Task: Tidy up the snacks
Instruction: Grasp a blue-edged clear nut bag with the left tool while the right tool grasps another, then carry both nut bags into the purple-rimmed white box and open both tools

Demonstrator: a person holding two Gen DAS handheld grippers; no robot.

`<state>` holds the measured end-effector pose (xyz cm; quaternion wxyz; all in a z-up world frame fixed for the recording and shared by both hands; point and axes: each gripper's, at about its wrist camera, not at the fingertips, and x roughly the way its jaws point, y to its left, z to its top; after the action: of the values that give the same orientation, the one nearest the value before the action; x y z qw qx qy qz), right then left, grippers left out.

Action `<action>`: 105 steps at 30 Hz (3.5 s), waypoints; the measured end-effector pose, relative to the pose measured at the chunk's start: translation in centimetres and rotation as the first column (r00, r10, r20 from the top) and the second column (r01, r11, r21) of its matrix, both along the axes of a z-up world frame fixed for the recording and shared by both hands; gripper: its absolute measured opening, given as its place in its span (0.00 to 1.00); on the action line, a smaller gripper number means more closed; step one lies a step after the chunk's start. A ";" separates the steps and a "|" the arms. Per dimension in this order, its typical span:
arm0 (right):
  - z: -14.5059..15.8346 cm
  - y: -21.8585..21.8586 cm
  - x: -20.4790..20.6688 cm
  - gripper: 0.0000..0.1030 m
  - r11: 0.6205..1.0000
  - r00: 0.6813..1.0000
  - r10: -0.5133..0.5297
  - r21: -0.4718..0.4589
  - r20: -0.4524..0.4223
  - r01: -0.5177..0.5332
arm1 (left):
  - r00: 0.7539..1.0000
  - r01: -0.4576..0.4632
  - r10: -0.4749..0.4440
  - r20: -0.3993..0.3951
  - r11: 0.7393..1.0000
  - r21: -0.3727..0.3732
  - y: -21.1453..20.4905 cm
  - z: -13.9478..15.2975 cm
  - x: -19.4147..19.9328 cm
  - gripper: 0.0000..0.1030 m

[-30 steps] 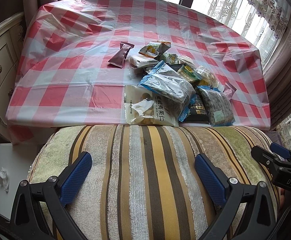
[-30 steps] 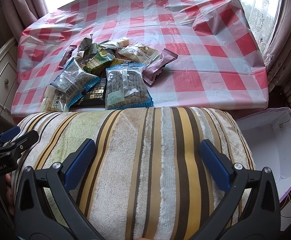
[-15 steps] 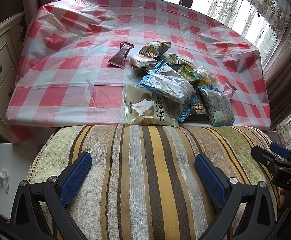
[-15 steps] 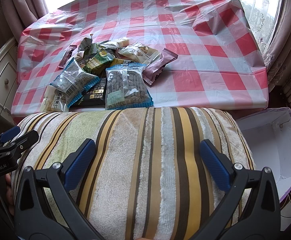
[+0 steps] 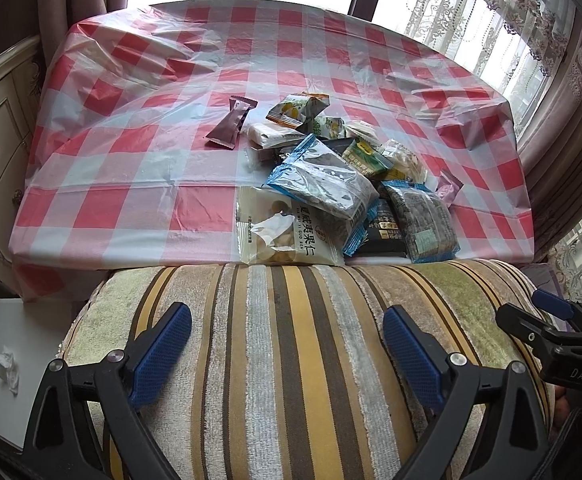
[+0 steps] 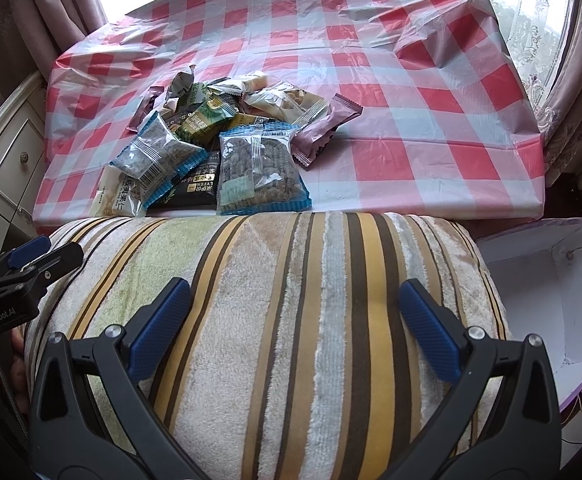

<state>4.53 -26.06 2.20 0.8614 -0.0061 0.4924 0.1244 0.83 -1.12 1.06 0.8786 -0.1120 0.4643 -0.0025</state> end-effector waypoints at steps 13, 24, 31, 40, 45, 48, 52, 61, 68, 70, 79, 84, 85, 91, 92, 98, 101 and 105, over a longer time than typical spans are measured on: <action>-1.3 3.2 5.8 0.98 0.998 0.997 0.057 -0.037 -0.057 -0.059 | 0.995 0.075 -0.081 -0.055 0.993 -0.095 -1.7 -0.1 8.6 0.83; -3.9 6.3 10.7 0.87 0.990 0.984 0.125 -0.051 -0.131 -0.132 | 0.986 0.063 -0.073 -0.147 0.995 -0.072 -2.5 -2.6 14.1 0.83; -4.8 6.7 12.2 0.70 0.991 0.980 0.123 -0.035 -0.155 -0.130 | 0.983 0.087 -0.090 -0.159 0.996 -0.026 -3.1 -3.3 14.9 0.59; -3.6 5.0 11.2 0.61 0.992 0.985 0.123 0.037 -0.123 -0.120 | 0.994 0.024 -0.025 -0.110 1.000 -0.005 -2.3 -2.3 13.6 0.44; -2.1 3.3 10.1 0.60 0.989 0.989 0.117 0.105 -0.089 -0.108 | 0.999 -0.019 0.019 -0.049 1.000 -0.009 -1.8 -1.0 12.6 0.42; -1.3 2.0 9.2 0.60 0.984 0.992 0.108 0.152 -0.067 -0.096 | 0.999 -0.039 0.038 -0.014 0.999 -0.007 -1.8 -0.3 12.1 0.42; -0.1 -0.1 8.1 0.60 0.975 0.996 0.082 0.209 -0.033 -0.074 | 0.999 -0.042 0.042 0.026 0.999 -0.004 -2.5 0.8 11.4 0.41; 1.0 -5.5 6.3 0.60 0.960 0.999 -0.038 0.277 -0.016 0.041 | 0.996 0.039 -0.042 0.082 0.999 0.033 -6.2 2.9 10.5 0.41; 0.8 -12.4 4.6 0.60 0.937 0.981 -0.189 0.293 -0.031 0.190 | 0.973 0.214 -0.215 0.083 0.977 0.016 -12.9 3.9 10.6 0.41; 0.5 -14.8 4.1 0.60 0.926 0.969 -0.243 0.289 -0.041 0.244 | 0.957 0.281 -0.281 0.072 0.960 0.005 -15.4 4.0 10.6 0.41; -2.7 -24.8 1.4 0.60 0.847 0.874 -0.475 0.216 -0.103 0.486 | 0.815 0.578 -0.579 -0.008 0.814 -0.058 -28.4 2.7 9.8 0.41; -4.7 -28.4 -0.2 0.60 0.802 0.820 -0.555 0.170 -0.141 0.572 | 0.730 0.674 -0.680 -0.068 0.733 -0.090 -34.1 1.1 9.0 0.41; -5.0 -29.0 -0.4 0.61 0.796 0.811 -0.566 0.159 -0.146 0.584 | 0.715 0.688 -0.695 -0.081 0.719 -0.096 -34.9 0.7 8.8 0.41; -5.8 -30.5 -0.7 0.64 0.768 0.775 -0.613 0.116 -0.155 0.630 | 0.671 0.717 -0.730 -0.132 0.684 -0.139 -37.2 -0.3 8.2 0.47; -5.8 -30.5 -0.7 0.67 0.766 0.774 -0.615 0.118 -0.152 0.632 | 0.673 0.715 -0.728 -0.131 0.685 -0.139 -37.1 -0.3 8.2 0.51; -4.8 -29.3 -0.4 0.77 0.781 0.787 -0.605 0.108 -0.120 0.616 | 0.717 0.671 -0.687 -0.112 0.725 -0.152 -35.3 0.0 8.7 0.63; -4.1 -28.1 0.0 0.79 0.794 0.799 -0.594 0.094 -0.093 0.601 | 0.762 0.629 -0.644 -0.071 0.761 -0.159 -33.6 0.5 8.8 0.63; -2.8 -25.8 0.6 0.80 0.825 0.831 -0.555 0.102 -0.042 0.556 | 0.819 0.566 -0.573 -0.004 0.810 -0.152 -30.3 1.6 8.8 0.63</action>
<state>5.11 -51.90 -0.60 0.8567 0.1852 0.4699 -0.1045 9.59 -31.38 2.68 0.8153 -0.0309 0.4966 -0.2963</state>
